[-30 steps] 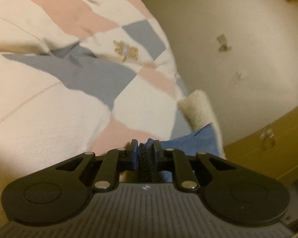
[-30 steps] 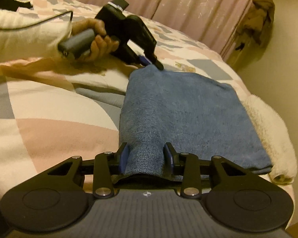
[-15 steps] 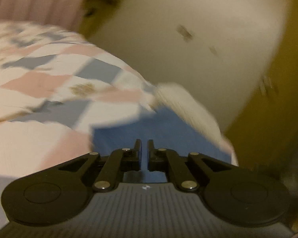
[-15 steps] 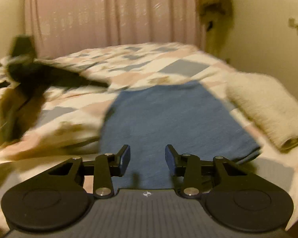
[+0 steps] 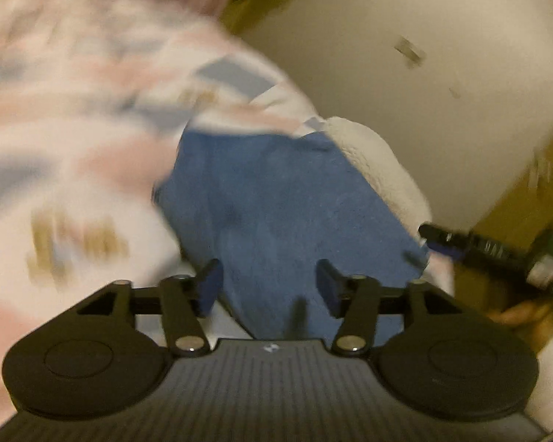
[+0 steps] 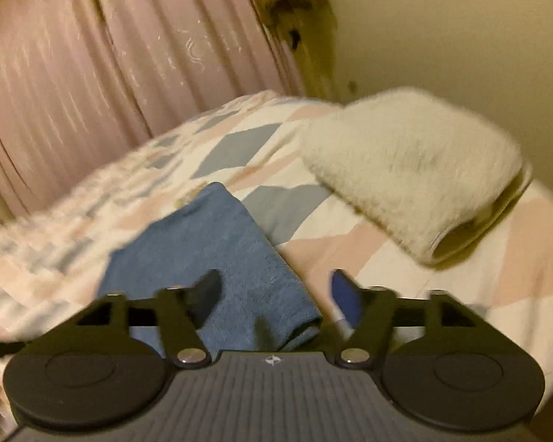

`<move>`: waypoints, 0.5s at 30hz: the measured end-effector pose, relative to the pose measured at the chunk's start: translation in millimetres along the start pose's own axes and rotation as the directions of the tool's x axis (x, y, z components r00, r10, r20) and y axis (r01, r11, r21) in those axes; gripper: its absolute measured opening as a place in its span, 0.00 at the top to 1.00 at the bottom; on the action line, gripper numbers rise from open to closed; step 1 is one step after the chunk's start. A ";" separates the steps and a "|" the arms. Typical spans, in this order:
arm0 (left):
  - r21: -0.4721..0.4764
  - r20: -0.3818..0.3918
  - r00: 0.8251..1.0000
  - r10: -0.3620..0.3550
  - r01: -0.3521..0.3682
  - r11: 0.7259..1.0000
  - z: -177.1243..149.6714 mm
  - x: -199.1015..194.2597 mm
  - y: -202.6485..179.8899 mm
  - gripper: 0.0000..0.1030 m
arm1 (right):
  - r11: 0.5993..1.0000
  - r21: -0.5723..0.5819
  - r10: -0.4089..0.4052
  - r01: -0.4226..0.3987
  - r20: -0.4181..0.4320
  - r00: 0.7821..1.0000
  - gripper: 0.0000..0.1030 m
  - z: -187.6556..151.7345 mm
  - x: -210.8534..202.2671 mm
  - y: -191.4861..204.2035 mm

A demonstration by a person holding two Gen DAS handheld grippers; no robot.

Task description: Fold clothes

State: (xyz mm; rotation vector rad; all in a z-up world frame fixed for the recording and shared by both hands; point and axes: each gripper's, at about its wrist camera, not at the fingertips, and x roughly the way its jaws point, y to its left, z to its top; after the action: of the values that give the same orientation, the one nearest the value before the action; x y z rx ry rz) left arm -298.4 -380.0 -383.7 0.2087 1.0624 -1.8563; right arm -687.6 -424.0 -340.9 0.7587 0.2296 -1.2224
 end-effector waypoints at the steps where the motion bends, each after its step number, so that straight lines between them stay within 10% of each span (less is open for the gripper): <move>1: -0.097 -0.021 1.000 -0.016 0.014 0.995 -1.1 7.2 12.8 0.41 | 1.000 0.018 0.026 -0.025 -0.032 0.999 0.26 3.2 8.3 -6.8; 10: -0.479 0.015 0.983 -0.184 0.168 0.861 -6.6 59.5 64.5 0.46 | 0.976 0.158 0.191 -0.151 -0.286 0.939 0.23 13.7 88.9 -35.0; 15: -0.425 0.002 0.984 -0.177 0.161 0.891 12.4 55.9 55.7 0.76 | 0.952 0.274 0.219 -0.133 -0.310 0.925 0.51 15.4 81.8 -32.0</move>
State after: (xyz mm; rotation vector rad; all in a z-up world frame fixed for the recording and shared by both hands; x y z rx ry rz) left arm -280.2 -434.9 -438.8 -0.1105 1.5215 -1.7247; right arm -691.2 -500.3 -386.8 1.1862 0.2844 -0.9522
